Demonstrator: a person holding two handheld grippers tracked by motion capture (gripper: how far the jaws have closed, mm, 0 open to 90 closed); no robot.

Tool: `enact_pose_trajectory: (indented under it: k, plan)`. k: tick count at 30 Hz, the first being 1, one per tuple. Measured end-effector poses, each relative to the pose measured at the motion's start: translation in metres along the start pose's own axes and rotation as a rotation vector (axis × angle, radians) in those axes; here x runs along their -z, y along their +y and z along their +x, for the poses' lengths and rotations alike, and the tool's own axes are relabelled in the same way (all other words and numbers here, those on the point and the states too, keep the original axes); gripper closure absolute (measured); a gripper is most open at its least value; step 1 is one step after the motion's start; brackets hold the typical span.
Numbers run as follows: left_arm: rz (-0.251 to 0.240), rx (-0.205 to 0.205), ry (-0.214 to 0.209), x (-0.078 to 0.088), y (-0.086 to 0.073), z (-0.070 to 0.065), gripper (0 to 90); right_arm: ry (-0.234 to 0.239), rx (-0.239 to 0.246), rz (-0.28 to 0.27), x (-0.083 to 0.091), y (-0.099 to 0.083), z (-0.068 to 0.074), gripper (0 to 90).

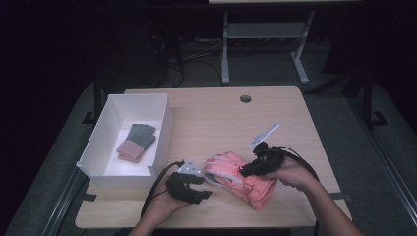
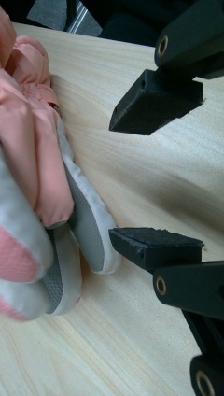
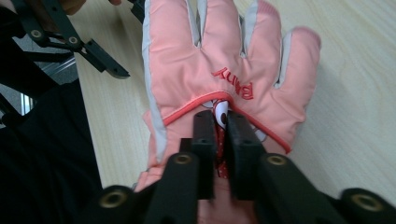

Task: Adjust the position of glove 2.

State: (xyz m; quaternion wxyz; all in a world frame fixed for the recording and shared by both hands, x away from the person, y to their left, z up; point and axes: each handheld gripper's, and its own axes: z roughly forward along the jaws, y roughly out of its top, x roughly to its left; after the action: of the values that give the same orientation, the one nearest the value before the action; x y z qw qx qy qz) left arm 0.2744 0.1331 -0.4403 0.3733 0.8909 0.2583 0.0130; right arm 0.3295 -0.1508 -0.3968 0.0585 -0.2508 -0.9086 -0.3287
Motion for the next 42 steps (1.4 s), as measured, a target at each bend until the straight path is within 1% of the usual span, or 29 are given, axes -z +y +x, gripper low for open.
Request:
enact_pose_trajectory:
  k: [1, 2, 3, 4, 6, 7, 8, 9, 11, 13, 15, 16, 17, 19, 20, 22, 24, 26, 27, 28, 30, 31, 33, 35, 36, 37, 38, 41, 42]
  plan:
    - [-0.002, 0.006, -0.001, 0.0, 0.0, 0.0, 41.0, 0.001, 0.006, -0.006, 0.0, 0.0, 0.0, 72.4]
    - [-0.002, 0.006, 0.001, 0.0, 0.0, -0.001, 41.0, 0.002, 0.008, -0.015, 0.001, 0.0, 0.0, 66.0]
    - [-0.005, 0.009, 0.004, 0.001, 0.0, -0.001, 41.2, -0.003, -0.002, -0.027, 0.004, 0.0, 0.002, 60.8]
    - [-0.011, 0.013, 0.005, 0.001, 0.0, -0.001, 42.3, -0.01, -0.004, -0.043, 0.008, 0.0, 0.002, 59.9]
    - [-0.016, 0.015, 0.007, 0.002, 0.0, -0.001, 45.5, -0.022, -0.001, -0.099, 0.019, 0.001, 0.004, 56.0]
    - [-0.014, 0.01, 0.005, 0.002, 0.0, -0.001, 47.9, -0.032, 0.003, -0.131, 0.026, 0.0, 0.005, 56.9]
    - [-0.008, -0.003, 0.005, 0.003, 0.0, 0.0, 53.4, -0.043, 0.008, -0.163, 0.032, 0.0, 0.005, 57.9]
    - [-0.007, -0.003, 0.005, 0.004, 0.001, -0.001, 56.8, -0.065, 0.01, -0.192, 0.038, -0.001, 0.005, 59.8]
    - [-0.004, -0.003, -0.005, 0.006, 0.001, -0.001, 66.8, -0.113, 0.012, -0.228, 0.048, -0.006, 0.003, 70.0]
    - [-0.01, 0.008, -0.011, 0.006, 0.002, -0.003, 78.5, -0.176, 0.006, -0.247, 0.055, -0.015, -0.001, 84.6]
    - [-0.007, 0.014, -0.017, 0.006, 0.003, -0.004, 87.6, -0.216, 0.003, -0.236, 0.057, -0.024, -0.004, 89.9]
    - [0.001, 0.009, -0.02, 0.006, 0.003, -0.004, 89.7, -0.222, -0.005, -0.228, 0.058, -0.03, -0.007, 90.0]
    - [0.012, 0.007, -0.022, 0.005, 0.004, -0.004, 89.7, -0.23, -0.006, -0.226, 0.057, -0.037, -0.01, 90.0]
    - [0.022, 0.005, -0.028, 0.003, 0.005, -0.005, 89.8, -0.249, -0.033, -0.217, 0.055, -0.051, -0.016, 90.0]
    - [0.018, 0.013, -0.032, 0.0, 0.005, -0.007, 89.8, -0.257, -0.045, -0.212, 0.053, -0.058, -0.019, 90.0]
    - [0.023, 0.016, -0.041, -0.005, 0.006, -0.01, 89.8, -0.254, -0.07, -0.207, 0.05, -0.073, -0.025, 90.0]
    - [0.037, 0.005, -0.048, -0.01, 0.009, -0.014, 89.8, -0.254, -0.095, -0.203, 0.045, -0.084, -0.029, 90.0]
    - [0.038, -0.005, -0.054, -0.017, 0.012, -0.018, 89.8, -0.246, -0.097, -0.193, 0.038, -0.092, -0.03, 90.0]
    - [0.05, -0.021, -0.058, -0.02, 0.014, -0.02, 89.7, -0.243, -0.094, -0.183, 0.034, -0.094, -0.029, 90.0]
    - [0.046, -0.019, -0.06, -0.023, 0.016, -0.021, 89.7, -0.237, -0.083, -0.159, 0.028, -0.095, -0.03, 90.0]
    - [0.055, -0.034, -0.059, -0.027, 0.02, -0.021, 89.7, -0.229, -0.073, -0.141, 0.02, -0.094, -0.031, 90.0]
    - [0.05, -0.025, -0.056, -0.03, 0.022, -0.021, 89.7, -0.216, -0.069, -0.127, 0.016, -0.093, -0.031, 90.0]
    - [0.055, -0.031, -0.048, -0.031, 0.025, -0.017, 89.7, -0.201, -0.058, -0.112, 0.01, -0.092, -0.03, 90.0]
    - [0.038, -0.006, -0.041, -0.033, 0.026, -0.014, 89.7, -0.187, -0.056, -0.102, 0.008, -0.092, -0.029, 90.0]
    - [0.05, -0.018, -0.037, -0.033, 0.027, -0.011, 89.7, -0.182, -0.059, -0.1, 0.007, -0.093, -0.029, 90.0]
    - [0.035, -0.001, -0.033, -0.034, 0.028, -0.01, 89.7, -0.178, -0.062, -0.096, 0.006, -0.093, -0.029, 90.0]
    - [0.036, -0.003, -0.029, -0.033, 0.028, -0.008, 89.7, -0.175, -0.06, -0.097, 0.006, -0.093, -0.029, 90.0]
    - [0.026, 0.015, -0.015, -0.033, 0.029, -0.003, 89.7, -0.168, -0.054, -0.09, 0.005, -0.094, -0.028, 90.0]
    - [0.04, 0.0, -0.014, -0.032, 0.03, 0.0, 89.7, -0.164, -0.055, -0.088, 0.004, -0.094, -0.027, 90.0]
